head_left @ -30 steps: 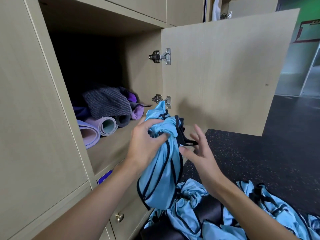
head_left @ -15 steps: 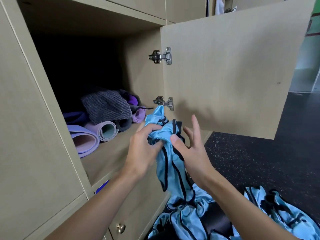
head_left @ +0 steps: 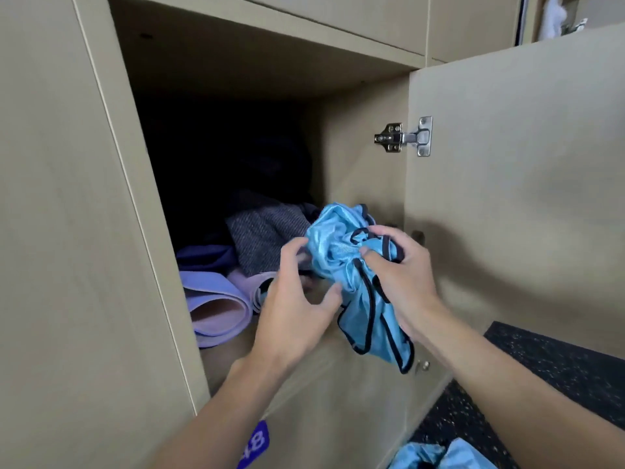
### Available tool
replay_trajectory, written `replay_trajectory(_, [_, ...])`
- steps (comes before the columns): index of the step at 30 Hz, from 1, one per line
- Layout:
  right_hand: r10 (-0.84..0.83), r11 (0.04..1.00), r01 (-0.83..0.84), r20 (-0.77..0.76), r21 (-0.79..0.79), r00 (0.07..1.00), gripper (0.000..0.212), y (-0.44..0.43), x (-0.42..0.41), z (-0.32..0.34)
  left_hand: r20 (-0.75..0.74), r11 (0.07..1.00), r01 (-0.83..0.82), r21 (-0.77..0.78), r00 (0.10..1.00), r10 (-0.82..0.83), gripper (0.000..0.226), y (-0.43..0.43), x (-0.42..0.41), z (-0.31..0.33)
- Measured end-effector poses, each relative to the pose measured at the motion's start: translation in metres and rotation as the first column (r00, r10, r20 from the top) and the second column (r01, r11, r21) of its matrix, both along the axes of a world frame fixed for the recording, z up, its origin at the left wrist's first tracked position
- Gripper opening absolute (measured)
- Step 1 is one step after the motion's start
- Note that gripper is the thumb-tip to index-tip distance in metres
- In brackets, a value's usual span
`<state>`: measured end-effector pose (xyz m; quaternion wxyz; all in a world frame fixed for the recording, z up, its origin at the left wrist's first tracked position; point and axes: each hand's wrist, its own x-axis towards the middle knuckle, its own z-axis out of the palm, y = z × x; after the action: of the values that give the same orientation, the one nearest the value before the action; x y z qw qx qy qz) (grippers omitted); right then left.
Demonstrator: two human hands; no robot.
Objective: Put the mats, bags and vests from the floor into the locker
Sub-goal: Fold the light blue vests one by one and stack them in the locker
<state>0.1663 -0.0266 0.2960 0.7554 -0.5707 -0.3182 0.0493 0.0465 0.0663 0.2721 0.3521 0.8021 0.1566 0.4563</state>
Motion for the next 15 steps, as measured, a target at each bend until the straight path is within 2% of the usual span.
replay_trajectory(2, [0.045,0.997,-0.043,-0.042,0.056,0.998,0.030,0.021,0.007,0.018,-0.044,0.964,-0.258,0.057,0.964,0.261,0.066,0.016,0.001,-0.001])
replay_trajectory(4, [0.098,0.990,-0.087,-0.092,0.115,0.991,0.027,0.045,0.012,0.035,-0.170,0.857,-0.501,0.117,0.840,0.515,0.066,0.031,0.000,-0.001])
replay_trajectory(5, [0.132,0.983,-0.116,-0.112,0.139,0.985,0.026,0.057,0.012,0.044,-0.259,0.810,-0.572,0.131,0.769,0.585,0.067,0.037,-0.001,-0.002])
replay_trajectory(8, [0.267,0.945,-0.221,-0.175,0.242,0.948,0.023,0.096,0.007,0.068,-0.452,0.741,-0.640,0.201,0.611,0.650,0.069,0.052,-0.002,-0.006])
replay_trajectory(10, [0.360,0.906,-0.283,-0.223,0.315,0.906,0.024,0.127,0.001,0.085,-0.492,0.708,-0.669,0.226,0.549,0.676,0.071,0.058,-0.002,-0.008])
replay_trajectory(12, [0.461,0.849,-0.339,-0.255,0.405,0.850,0.027,0.160,-0.010,0.096,-0.493,0.675,-0.711,0.196,0.524,0.695,0.078,0.061,-0.002,-0.007])
replay_trajectory(14, [0.463,0.847,-0.374,-0.177,0.379,0.869,0.030,0.194,-0.019,0.093,-0.470,0.637,-0.762,0.112,0.525,0.710,0.087,0.064,-0.003,-0.006])
replay_trajectory(15, [0.428,0.879,-0.406,-0.038,0.252,0.903,0.033,0.211,-0.020,0.083,-0.448,0.619,-0.782,0.068,0.530,0.720,0.091,0.066,-0.004,-0.006])
